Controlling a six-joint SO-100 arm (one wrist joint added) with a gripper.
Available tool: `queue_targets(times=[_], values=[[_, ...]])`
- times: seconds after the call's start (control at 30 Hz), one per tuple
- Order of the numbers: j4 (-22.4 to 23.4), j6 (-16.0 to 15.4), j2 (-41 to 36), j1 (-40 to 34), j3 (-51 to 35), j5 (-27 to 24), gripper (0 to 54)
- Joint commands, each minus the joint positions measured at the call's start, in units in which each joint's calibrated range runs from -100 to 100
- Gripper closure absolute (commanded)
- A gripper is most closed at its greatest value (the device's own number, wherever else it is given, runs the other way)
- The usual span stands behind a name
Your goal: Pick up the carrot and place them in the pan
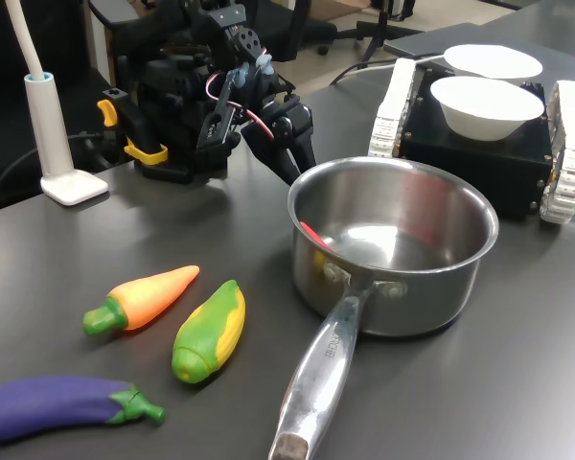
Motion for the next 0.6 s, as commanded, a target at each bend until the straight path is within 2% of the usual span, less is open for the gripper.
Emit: queue_targets(times=[0.0,0.1,0.4,0.5,0.57], values=[[-0.3,-0.7,4.2,1.4,-6.5,0.6,53.3],[1.5,-1.9,8.2,3.9,-10.8,1.4,53.3],[7.2,-3.1,15.4,9.8,-21.6,4.7,53.3],[11.0,-5.5,19.8,13.0,-29.4,6.6,53.3],[13.0,-5.9,23.1,14.8,-35.4,7.1,53.3]])
